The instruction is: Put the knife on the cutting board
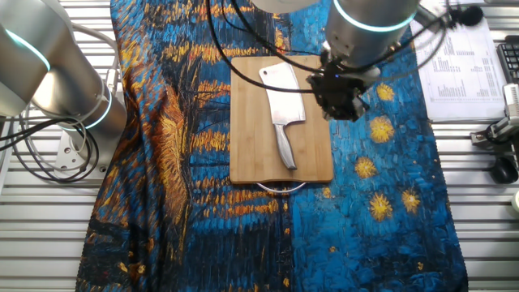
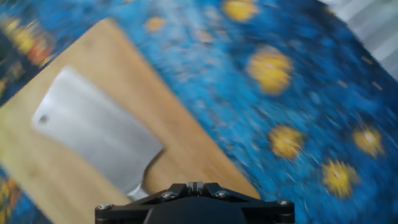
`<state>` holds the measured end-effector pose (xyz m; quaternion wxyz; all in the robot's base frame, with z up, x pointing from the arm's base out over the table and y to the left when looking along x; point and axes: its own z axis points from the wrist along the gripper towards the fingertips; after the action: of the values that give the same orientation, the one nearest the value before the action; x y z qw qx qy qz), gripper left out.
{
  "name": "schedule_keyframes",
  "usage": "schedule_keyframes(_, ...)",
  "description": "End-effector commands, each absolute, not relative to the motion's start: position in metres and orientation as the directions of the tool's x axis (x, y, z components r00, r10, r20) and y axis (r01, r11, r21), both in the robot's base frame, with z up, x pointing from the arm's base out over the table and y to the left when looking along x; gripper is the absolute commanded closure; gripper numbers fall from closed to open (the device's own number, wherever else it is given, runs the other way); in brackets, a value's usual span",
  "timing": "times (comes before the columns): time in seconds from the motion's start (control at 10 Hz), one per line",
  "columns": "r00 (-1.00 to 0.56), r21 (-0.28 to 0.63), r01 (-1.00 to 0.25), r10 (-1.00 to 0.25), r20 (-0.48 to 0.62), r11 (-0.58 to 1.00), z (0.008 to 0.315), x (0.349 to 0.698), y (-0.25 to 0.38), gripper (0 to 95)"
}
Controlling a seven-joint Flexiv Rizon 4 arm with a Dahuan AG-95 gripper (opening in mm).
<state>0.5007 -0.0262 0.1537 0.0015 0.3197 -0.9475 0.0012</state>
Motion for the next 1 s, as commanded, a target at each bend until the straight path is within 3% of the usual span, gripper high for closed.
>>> schedule_keyframes(0.1,-0.997,0.04,0.078,0.078,0.008,0.996,0.16,0.509,-0.037,95.0)
schedule_keyframes(1.0,-0.994,-0.062,0.111,0.11,-0.014,0.992,0.163,0.512,-0.065,95.0)
